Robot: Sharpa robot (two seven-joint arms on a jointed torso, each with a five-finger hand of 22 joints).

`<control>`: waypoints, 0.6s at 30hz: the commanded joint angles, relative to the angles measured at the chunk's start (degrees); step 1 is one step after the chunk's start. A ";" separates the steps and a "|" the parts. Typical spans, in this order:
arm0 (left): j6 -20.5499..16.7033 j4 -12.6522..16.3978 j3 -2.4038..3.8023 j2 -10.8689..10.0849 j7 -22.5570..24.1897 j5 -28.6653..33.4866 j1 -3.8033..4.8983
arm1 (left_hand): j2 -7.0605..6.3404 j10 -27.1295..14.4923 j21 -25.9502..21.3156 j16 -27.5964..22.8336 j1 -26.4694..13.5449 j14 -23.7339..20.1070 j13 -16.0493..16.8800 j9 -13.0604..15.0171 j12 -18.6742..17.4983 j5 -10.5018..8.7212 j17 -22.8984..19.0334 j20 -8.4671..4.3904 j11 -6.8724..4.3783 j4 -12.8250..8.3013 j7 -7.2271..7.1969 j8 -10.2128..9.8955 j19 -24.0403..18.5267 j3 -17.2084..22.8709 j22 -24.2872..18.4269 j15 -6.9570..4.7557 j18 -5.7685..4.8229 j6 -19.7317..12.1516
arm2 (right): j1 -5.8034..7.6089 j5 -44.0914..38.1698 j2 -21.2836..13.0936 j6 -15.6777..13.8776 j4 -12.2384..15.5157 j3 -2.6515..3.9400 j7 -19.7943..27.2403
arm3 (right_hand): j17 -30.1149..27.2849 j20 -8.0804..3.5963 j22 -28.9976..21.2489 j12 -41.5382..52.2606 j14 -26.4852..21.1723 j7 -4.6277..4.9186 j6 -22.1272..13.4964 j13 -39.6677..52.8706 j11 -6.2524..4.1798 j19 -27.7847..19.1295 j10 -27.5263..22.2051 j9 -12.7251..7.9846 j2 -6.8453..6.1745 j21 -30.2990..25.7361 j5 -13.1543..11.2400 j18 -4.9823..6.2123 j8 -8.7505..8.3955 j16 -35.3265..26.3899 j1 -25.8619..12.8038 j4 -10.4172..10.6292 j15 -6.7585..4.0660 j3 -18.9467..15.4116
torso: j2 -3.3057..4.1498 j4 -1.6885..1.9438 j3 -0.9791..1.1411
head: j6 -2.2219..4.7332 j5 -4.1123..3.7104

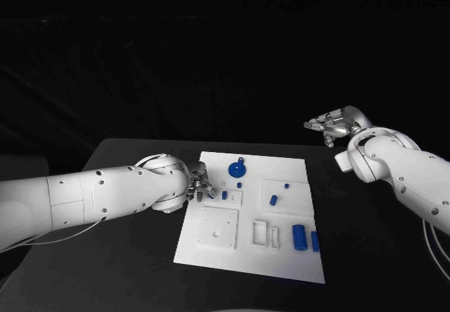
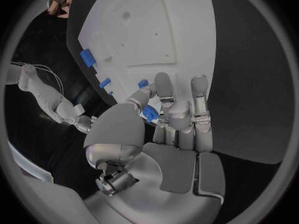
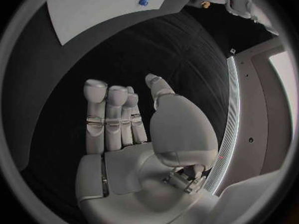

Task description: Assemble the parts on the task board

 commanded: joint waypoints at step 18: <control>3.93 0.12 -0.57 0.22 -1.39 -0.64 -0.73 | 0.81 1.59 0.63 0.24 0.72 0.25 -0.55 -1.72 0.48 -0.61 0.02 0.18 -1.56 -1.49 -5.52 -0.39 -0.26 0.90 1.00 -0.01 1.15 8.32 | -0.12 -0.15 0.00 0.82 0.08 0.00 0.34 | -0.05 0.41 3.91 -0.15 -0.17 -0.09 -0.24 -0.02 0.06 2.21 -0.26 -0.07 0.17 -0.35 0.21 1.08 -0.05 -0.26 -0.52 0.09 -0.08 0.35 | 0.00 -0.01 0.01 | 0.01 -0.08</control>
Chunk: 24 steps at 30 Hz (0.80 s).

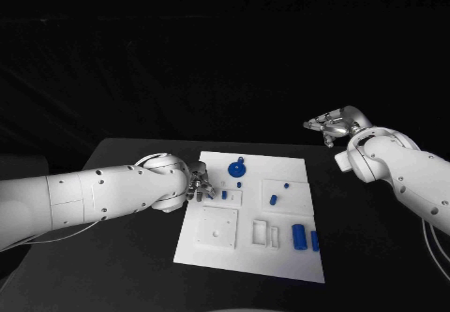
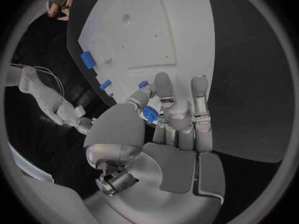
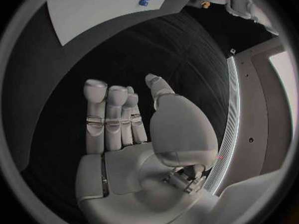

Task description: Assemble the parts on the task board

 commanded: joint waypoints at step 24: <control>-12.76 3.50 -0.64 -2.61 1.64 -0.28 -0.89 | 0.76 1.57 1.01 1.28 0.95 0.28 0.47 -1.77 1.24 -0.83 0.72 0.74 -1.83 -0.48 -5.69 -0.34 0.21 1.28 1.08 -0.14 2.00 8.77 | -0.06 -0.15 -0.35 0.86 -0.07 -0.01 0.28 | -0.10 0.41 3.90 -0.20 -0.19 -0.08 -0.25 -0.06 0.06 2.19 -0.28 -0.07 0.26 -0.45 0.27 1.08 -0.06 -0.32 -0.63 0.24 -0.08 0.34 | 0.00 0.05 0.01 | 0.08 0.05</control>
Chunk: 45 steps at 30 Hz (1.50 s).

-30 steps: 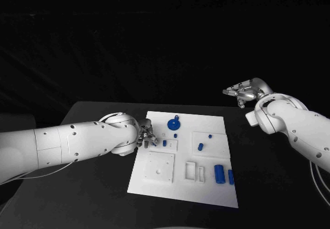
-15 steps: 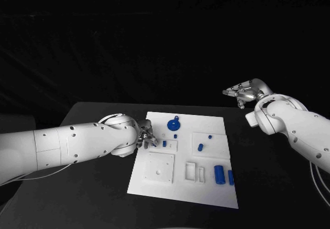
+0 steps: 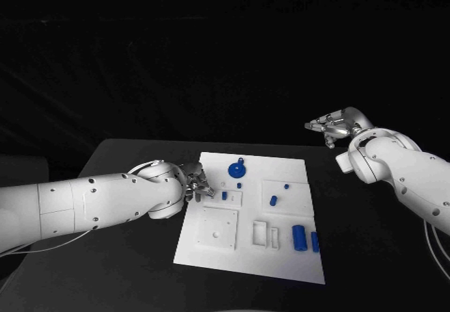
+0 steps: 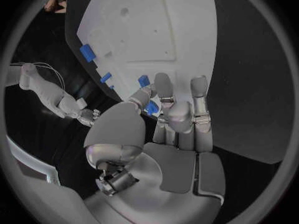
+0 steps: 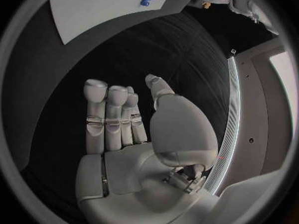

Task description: Assemble the parts on the task board

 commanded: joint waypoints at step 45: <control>2.18 -0.79 0.02 1.27 -2.61 -1.12 -1.09 | 0.33 1.57 0.99 0.84 0.09 0.18 0.19 0.86 0.48 0.70 0.08 1.04 -1.82 -1.15 -5.77 0.25 -0.65 1.49 1.04 -0.02 1.57 9.01 | -0.36 -0.15 0.17 1.04 -0.11 -0.03 0.28 | 0.02 0.40 3.94 -0.07 -0.13 -0.12 -0.19 0.05 0.03 2.22 -0.18 -0.06 -0.04 0.03 0.35 1.06 -0.05 -0.22 -0.30 0.40 -0.09 0.28 | 0.02 -0.04 0.01 | -1.16 0.16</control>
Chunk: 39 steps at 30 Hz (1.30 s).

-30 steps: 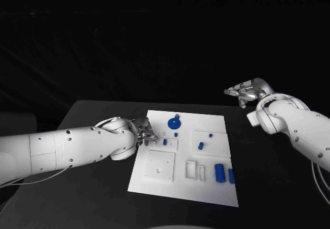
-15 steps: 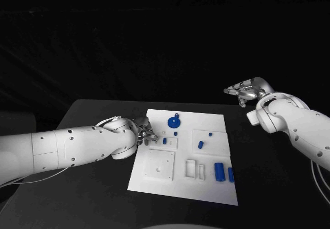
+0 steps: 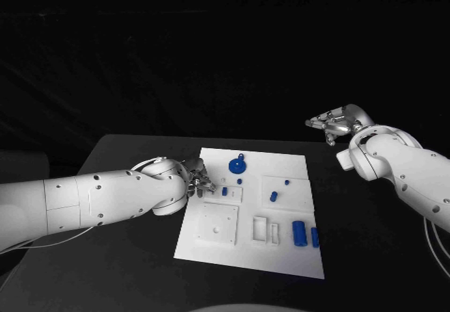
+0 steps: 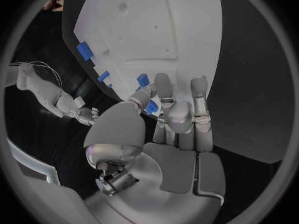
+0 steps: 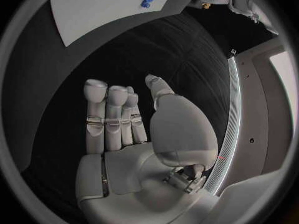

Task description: Assemble the parts on the task board

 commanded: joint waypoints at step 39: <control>9.28 -0.22 -0.27 0.41 -1.59 -1.35 -0.35 | 0.72 1.57 0.07 -0.19 0.07 0.10 -0.24 -0.14 0.02 -0.54 -0.86 0.04 -1.68 -1.58 -5.62 0.05 -0.28 1.15 0.95 -0.18 0.60 8.61 | -0.12 -0.15 -0.01 0.89 -0.01 -0.01 0.24 | 0.01 0.39 3.94 -0.07 -0.13 -0.12 -0.19 0.05 0.04 2.22 -0.18 -0.06 -0.04 0.00 0.35 1.06 -0.05 -0.22 -0.31 0.17 -0.10 0.05 | 0.01 0.00 0.02 | -0.47 -0.13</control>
